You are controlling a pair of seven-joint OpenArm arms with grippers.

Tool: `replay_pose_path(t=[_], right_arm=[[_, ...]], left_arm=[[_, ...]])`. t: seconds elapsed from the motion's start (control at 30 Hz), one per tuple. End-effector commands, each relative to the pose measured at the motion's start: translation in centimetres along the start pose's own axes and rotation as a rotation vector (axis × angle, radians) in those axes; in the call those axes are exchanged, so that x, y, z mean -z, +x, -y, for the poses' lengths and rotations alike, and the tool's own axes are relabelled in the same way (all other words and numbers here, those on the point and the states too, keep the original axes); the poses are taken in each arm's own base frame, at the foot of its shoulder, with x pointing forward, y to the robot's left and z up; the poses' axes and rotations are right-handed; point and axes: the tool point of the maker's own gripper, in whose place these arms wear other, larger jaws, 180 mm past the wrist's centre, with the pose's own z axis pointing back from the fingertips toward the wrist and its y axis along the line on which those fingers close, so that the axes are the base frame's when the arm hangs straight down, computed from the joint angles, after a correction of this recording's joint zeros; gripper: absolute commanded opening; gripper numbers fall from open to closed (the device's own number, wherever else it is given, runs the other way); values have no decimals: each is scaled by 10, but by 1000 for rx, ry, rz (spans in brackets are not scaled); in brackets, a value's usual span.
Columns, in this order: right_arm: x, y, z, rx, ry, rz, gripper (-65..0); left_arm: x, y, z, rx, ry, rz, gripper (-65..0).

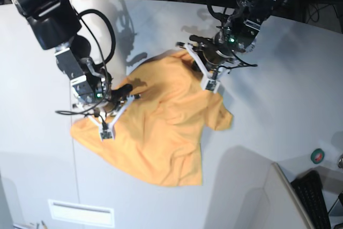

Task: Layout the t-shirt on the table in an organized manner, then fold the t-shirt properly
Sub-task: 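Lower the shirt and regrasp its edges with both grippers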

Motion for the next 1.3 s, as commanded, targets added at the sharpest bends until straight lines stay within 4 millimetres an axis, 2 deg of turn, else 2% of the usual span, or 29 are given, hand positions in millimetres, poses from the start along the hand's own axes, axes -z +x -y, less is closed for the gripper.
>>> replay_pose_path(t=[0.0, 0.07, 0.13, 0.2, 0.23, 0.3, 0.37, 0.47, 0.57, 0.63, 0.73, 0.83, 0.87, 0.97, 1.07, 1.17, 1.27], right_arm=[[-1, 38, 6, -7, -13, 90, -650], [-2, 61, 12, -15, -22, 142, -650], [-13, 79, 10, -30, 0, 192, -650], [-30, 80, 24, -55, -6, 196, -650], [-41, 79, 21, -69, 7, 194, -650], [-60, 61, 8, -85, 49, 153, -650], [-78, 39, -11, -90, 101, 121, -650], [-101, 4, -46, -72, 190, 87, -650], [-113, -21, -80, -17, 263, 50, -650], [-113, -33, -98, 18, 293, 24, -650], [-99, -54, -107, 38, 292, -48, -650], [-82, -60, -105, 40, 272, -80, -650], [-77, -61, -102, 40, 260, -80, -650], [-65, -67, -85, 37, 218, -95, -650], [-50, -63, -42, 73, 131, -95, -650], [-35, -48, -5, 100, 55, -86, -650], [-23, -28, 14, 95, 14, -78, -650]], left_arm=[[-4, 14, 21, 5, -65, 41, -650], [-14, 33, 41, -17, -136, 92, -650], [-30, 59, 47, -47, -173, 167, -650], [-48, 79, 31, -51, -160, 228, -650], [-55, 87, 22, -52, -147, 242, -650], [-63, 100, -4, -70, -93, 263, -650], [-67, 126, -32, -94, -36, 311, -650], [-58, 160, -54, -102, 4, 344, -650], [-38, 192, -64, -153, 15, 350, -650], [-20, 212, -68, -187, 18, 334, -650], [10, 229, -56, -159, 12, 259, -650], [41, 227, -33, -63, 14, 194, -650], [51, 221, -27, -21, 22, 170, -650], [73, 184, -9, 85, 26, 62, -650], [78, 148, 1, 115, 6, 9, -650], [71, 124, -9, 120, 4, 0, -650], [59, 97, -5, 132, -26, -27, -650]])
